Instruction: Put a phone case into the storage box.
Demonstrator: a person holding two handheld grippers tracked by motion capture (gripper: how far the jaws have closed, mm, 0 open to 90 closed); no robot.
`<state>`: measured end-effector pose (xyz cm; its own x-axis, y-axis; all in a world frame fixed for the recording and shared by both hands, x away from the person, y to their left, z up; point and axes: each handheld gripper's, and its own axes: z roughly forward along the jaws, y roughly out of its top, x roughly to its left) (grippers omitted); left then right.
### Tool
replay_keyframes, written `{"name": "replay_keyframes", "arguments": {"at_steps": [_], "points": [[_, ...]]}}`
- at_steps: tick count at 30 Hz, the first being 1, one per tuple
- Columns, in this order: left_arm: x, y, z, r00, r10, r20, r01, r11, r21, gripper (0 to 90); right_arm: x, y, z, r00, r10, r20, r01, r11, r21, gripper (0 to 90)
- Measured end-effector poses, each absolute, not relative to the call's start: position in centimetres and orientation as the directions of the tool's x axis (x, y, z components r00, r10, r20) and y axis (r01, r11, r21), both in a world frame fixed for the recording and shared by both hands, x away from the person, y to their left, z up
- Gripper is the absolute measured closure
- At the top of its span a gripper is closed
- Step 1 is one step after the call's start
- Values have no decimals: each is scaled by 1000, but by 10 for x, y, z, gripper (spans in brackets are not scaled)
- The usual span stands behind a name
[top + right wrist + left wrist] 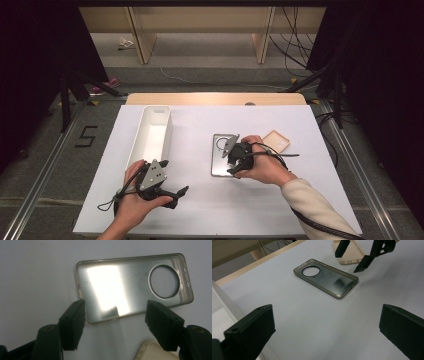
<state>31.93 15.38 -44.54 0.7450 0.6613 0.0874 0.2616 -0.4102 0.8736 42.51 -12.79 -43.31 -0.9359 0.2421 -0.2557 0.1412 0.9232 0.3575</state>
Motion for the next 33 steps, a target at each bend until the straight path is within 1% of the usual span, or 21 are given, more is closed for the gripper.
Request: {"name": "replay_keyframes", "arguments": {"at_steps": [1, 11, 18, 21, 33], "points": [[320, 154, -446, 746, 660, 84, 263, -409, 874, 0, 423, -124, -433, -939, 224, -261, 130, 933, 334, 323], [320, 153, -446, 751, 656, 81, 263, -409, 874, 0, 419, -118, -434, -944, 193, -266, 111, 950, 292, 316], [320, 153, -446, 753, 653, 83, 262, -413, 872, 0, 416, -115, -434, -946, 171, -275, 93, 956, 277, 331], [320, 152, -446, 754, 652, 86, 259, -415, 872, 0, 414, -109, -438, -948, 147, -283, 79, 968, 240, 333], [319, 149, -444, 754, 650, 96, 252, -421, 871, 0, 411, -101, -444, -949, 103, -299, 44, 980, 196, 350]]}}
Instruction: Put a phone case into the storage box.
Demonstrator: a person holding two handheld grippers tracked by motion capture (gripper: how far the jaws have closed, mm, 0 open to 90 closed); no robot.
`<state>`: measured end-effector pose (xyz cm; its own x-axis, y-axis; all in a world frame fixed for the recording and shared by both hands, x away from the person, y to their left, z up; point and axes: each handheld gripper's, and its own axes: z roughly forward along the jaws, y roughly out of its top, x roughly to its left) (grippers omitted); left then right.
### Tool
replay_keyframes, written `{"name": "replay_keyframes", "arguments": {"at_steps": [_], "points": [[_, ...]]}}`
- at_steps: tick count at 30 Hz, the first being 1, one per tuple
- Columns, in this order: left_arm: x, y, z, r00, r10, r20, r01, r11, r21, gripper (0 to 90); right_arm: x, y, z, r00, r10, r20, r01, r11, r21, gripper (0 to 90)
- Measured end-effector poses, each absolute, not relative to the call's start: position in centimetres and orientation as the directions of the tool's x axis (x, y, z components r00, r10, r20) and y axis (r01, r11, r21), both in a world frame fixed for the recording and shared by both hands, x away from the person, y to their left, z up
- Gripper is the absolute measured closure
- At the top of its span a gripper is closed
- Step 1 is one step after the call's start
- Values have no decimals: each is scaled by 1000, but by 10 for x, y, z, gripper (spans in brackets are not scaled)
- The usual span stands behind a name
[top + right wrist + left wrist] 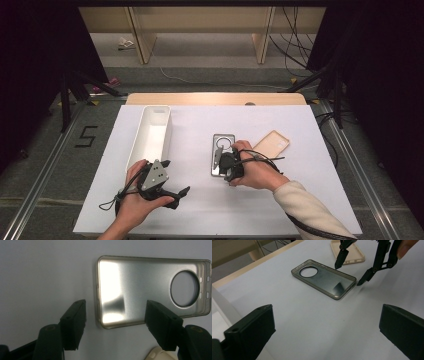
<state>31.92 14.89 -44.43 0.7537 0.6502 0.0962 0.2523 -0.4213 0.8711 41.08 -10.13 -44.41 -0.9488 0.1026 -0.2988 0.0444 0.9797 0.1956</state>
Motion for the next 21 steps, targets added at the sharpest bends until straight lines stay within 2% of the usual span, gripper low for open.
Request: {"name": "replay_keyframes", "arguments": {"at_steps": [21], "points": [[318, 150, -445, 754, 650, 94, 254, -421, 871, 0, 418, -80, -455, -949, 34, -314, -1, 994, 110, 395]]}}
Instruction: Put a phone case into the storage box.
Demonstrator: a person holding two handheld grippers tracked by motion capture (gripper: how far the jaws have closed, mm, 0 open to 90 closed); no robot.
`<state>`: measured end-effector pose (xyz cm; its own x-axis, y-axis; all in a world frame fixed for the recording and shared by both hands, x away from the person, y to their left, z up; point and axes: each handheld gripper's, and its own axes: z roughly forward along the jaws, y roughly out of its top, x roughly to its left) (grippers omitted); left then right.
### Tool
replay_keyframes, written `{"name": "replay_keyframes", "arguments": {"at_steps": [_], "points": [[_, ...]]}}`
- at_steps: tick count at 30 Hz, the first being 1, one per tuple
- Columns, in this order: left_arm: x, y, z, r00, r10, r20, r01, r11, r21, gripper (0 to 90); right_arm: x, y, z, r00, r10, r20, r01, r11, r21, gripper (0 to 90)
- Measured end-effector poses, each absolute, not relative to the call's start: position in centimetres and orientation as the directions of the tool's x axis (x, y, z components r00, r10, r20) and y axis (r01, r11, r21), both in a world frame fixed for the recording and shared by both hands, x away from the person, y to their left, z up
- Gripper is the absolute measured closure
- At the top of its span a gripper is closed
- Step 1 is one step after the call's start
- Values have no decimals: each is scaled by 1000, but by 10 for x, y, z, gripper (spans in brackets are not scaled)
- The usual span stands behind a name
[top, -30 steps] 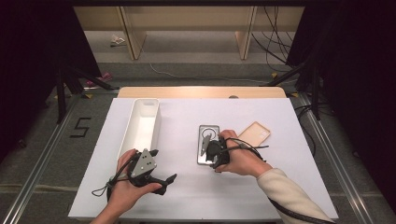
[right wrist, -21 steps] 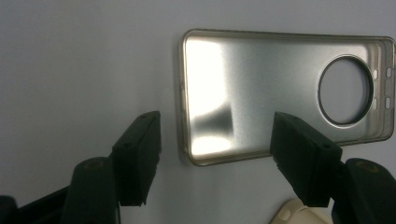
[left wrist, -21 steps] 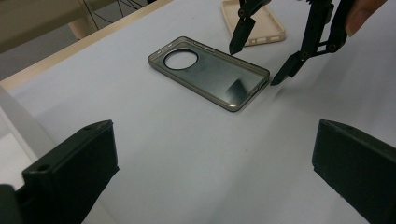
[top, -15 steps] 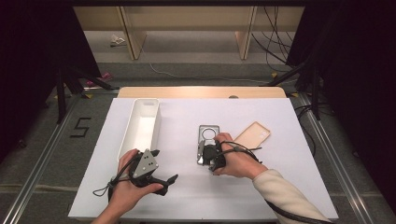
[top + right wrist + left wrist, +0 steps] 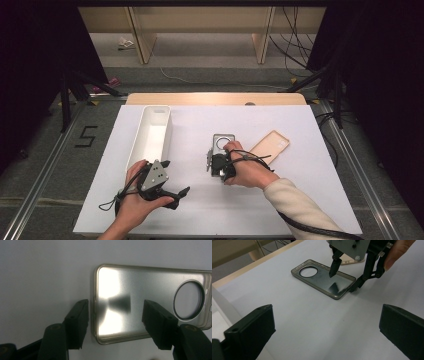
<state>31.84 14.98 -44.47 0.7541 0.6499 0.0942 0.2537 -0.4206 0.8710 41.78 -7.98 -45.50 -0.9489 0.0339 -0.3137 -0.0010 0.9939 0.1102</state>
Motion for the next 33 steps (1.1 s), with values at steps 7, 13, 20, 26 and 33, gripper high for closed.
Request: {"name": "replay_keyframes", "arguments": {"at_steps": [7, 13, 20, 26, 33], "points": [[318, 150, -445, 754, 650, 95, 254, -422, 870, 0, 419, -78, -457, -949, 28, -315, -2, 995, 95, 422], [318, 150, -445, 754, 650, 95, 253, -421, 871, 0, 420, -77, -457, -954, 24, -298, -5, 995, 97, 469], [318, 150, -445, 754, 650, 94, 254, -421, 871, 0, 420, -75, -456, -964, 2, -264, -21, 996, 83, 580], [318, 150, -445, 755, 649, 94, 253, -421, 871, 0, 420, -75, -456, -969, 5, -246, -17, 996, 87, 643], [318, 150, -445, 755, 649, 94, 253, -420, 871, 0, 418, -75, -456, -974, 5, -226, -14, 997, 82, 711]]}}
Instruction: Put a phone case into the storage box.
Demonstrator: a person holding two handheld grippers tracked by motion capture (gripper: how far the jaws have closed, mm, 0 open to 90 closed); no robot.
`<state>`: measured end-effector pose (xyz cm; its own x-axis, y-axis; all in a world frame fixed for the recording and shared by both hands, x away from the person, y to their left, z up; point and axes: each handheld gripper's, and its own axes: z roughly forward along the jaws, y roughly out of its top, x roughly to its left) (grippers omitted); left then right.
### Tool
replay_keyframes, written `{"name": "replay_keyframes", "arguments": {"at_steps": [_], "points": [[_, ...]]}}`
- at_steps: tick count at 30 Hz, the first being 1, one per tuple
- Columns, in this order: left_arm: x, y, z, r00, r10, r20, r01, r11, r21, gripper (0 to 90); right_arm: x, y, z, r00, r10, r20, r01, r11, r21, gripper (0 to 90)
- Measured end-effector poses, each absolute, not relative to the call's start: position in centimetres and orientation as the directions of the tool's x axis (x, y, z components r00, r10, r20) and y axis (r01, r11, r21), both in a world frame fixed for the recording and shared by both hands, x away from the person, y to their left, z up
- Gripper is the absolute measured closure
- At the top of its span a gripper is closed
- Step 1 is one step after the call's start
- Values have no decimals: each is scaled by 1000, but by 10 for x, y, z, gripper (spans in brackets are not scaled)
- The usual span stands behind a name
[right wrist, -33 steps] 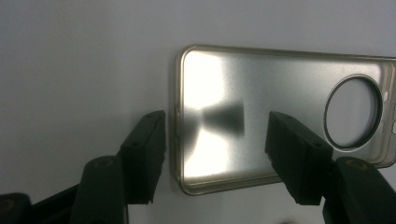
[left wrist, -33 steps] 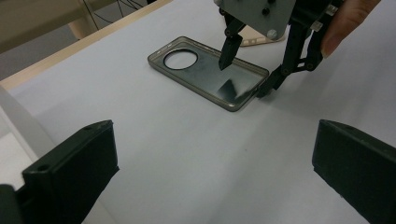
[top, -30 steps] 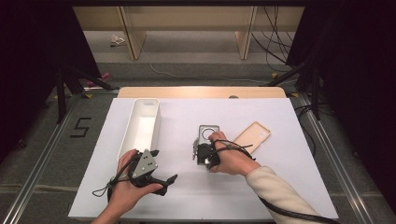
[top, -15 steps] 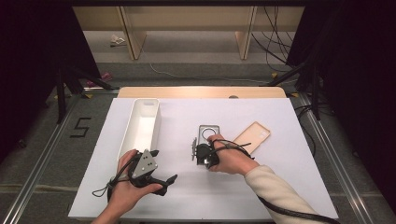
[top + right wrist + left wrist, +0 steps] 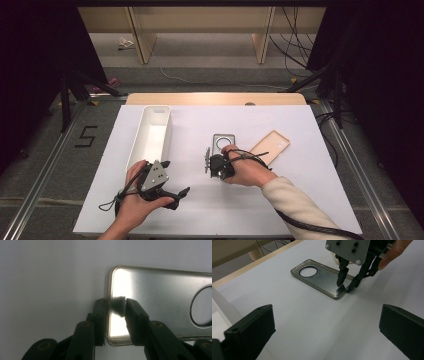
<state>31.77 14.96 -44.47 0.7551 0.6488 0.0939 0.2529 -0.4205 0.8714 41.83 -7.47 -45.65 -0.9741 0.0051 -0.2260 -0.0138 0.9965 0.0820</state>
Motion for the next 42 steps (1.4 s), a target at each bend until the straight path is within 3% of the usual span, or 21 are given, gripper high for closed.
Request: {"name": "replay_keyframes", "arguments": {"at_steps": [12, 42], "points": [[318, 150, -445, 756, 648, 93, 253, -421, 871, 0, 418, -74, -457, -980, 11, -201, -7, 996, 87, 808], [317, 149, -445, 757, 647, 92, 254, -421, 871, 0, 417, -74, -456, -983, 48, -177, 33, 995, 91, 874]]}}
